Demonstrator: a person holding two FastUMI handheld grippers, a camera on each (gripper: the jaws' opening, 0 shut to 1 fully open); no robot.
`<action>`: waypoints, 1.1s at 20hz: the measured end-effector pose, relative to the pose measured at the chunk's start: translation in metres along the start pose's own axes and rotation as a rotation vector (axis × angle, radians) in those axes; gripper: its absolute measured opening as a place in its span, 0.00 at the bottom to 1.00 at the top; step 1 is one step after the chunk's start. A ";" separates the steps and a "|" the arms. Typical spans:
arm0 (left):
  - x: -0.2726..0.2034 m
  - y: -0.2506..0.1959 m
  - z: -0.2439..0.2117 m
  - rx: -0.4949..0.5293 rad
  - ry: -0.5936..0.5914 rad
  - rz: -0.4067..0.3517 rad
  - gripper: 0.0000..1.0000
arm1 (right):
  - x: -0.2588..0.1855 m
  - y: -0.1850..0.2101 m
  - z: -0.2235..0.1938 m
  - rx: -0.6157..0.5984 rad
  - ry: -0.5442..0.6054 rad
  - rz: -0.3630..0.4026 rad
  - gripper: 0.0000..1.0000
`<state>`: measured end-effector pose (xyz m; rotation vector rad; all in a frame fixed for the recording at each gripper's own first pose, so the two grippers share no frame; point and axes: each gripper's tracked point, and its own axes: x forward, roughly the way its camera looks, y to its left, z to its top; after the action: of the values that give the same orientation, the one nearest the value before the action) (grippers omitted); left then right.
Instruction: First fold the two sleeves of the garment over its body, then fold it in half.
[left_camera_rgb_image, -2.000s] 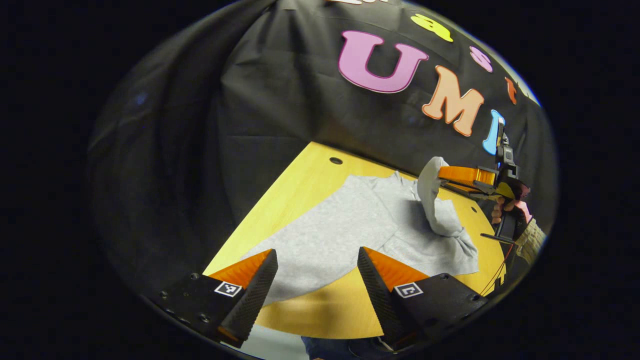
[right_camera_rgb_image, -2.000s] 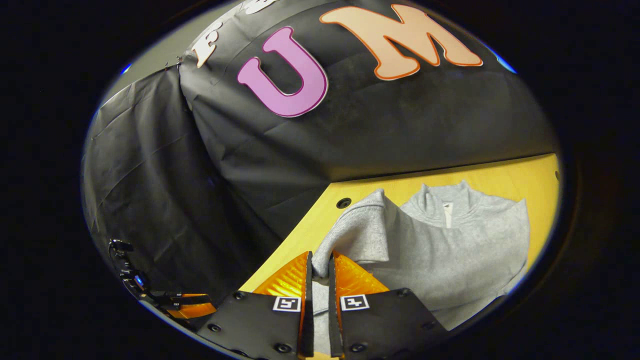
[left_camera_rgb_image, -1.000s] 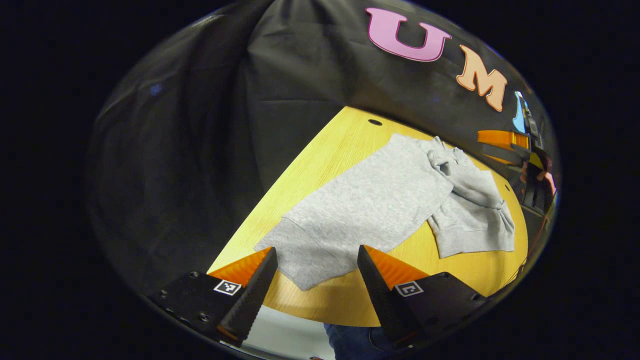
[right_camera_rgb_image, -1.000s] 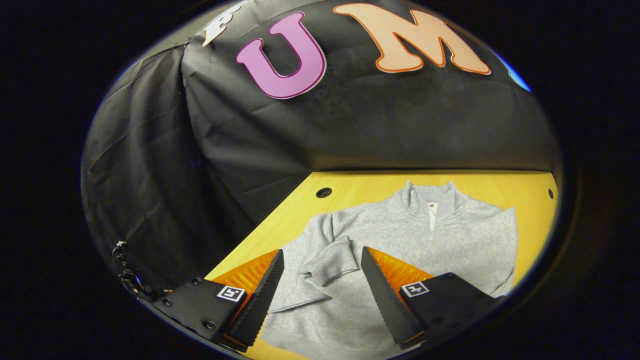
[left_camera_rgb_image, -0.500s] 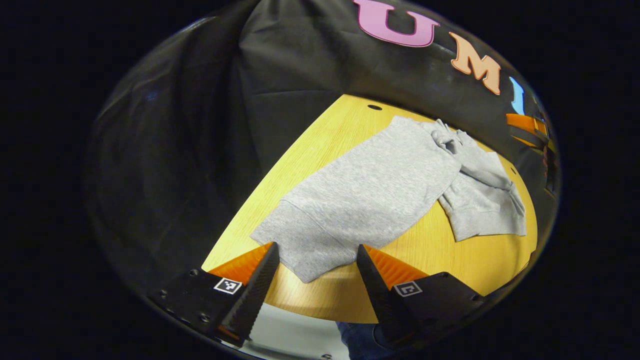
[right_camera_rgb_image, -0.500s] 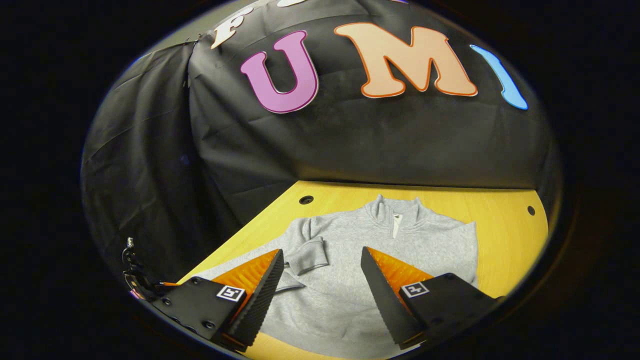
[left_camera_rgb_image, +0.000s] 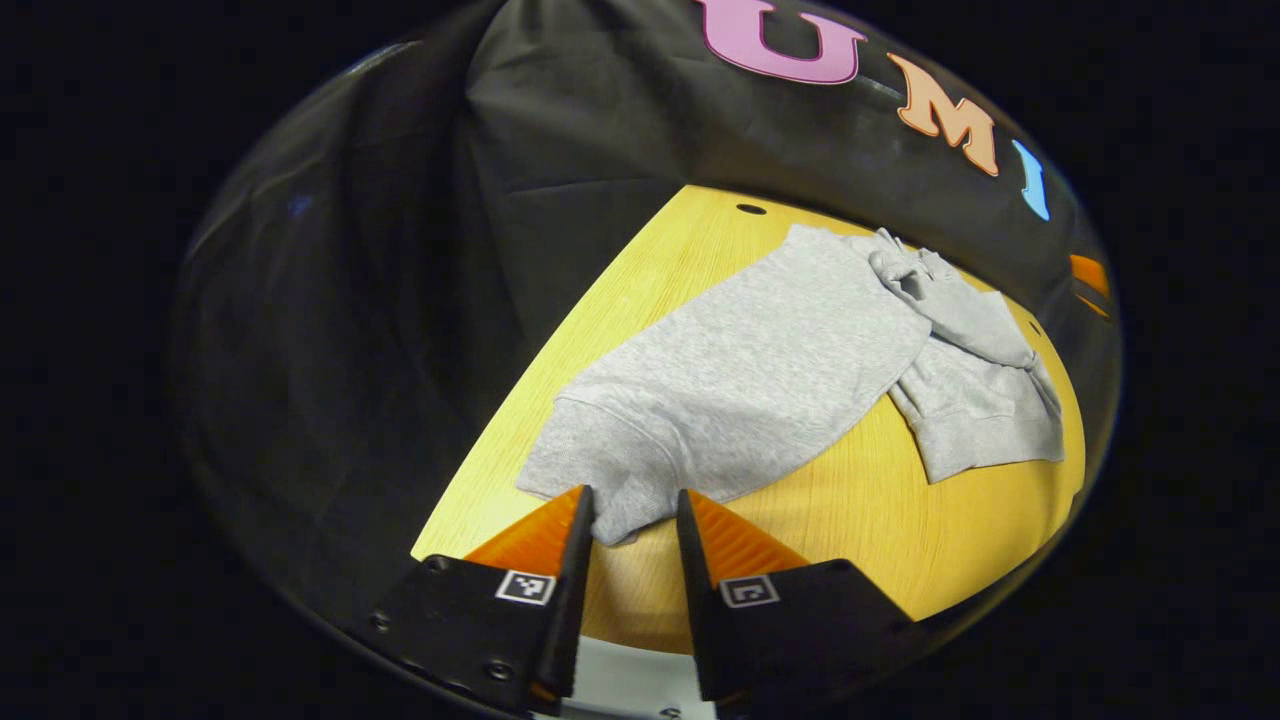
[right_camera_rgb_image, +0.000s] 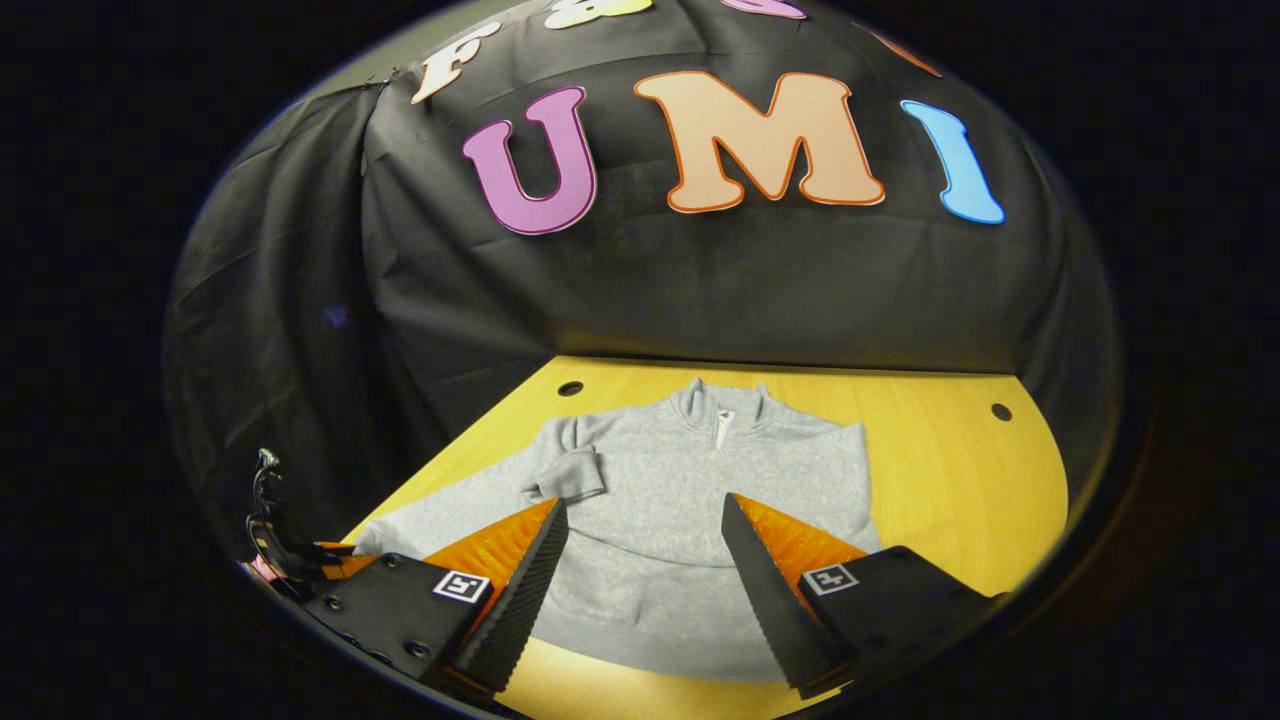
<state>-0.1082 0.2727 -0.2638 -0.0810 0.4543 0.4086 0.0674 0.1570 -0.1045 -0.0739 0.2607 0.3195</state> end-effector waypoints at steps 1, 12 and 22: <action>0.002 -0.001 0.003 0.000 0.000 -0.006 0.35 | -0.009 -0.003 0.000 0.004 -0.003 -0.009 0.97; 0.005 -0.021 0.023 0.002 -0.033 -0.029 0.00 | -0.065 -0.042 -0.020 0.117 -0.023 -0.137 0.98; -0.007 -0.086 0.108 0.005 -0.168 -0.170 0.00 | -0.084 -0.053 -0.029 0.122 -0.014 -0.169 0.98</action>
<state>-0.0353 0.2087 -0.1650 -0.0793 0.2804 0.2443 0.0004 0.0781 -0.1083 0.0261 0.2581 0.1353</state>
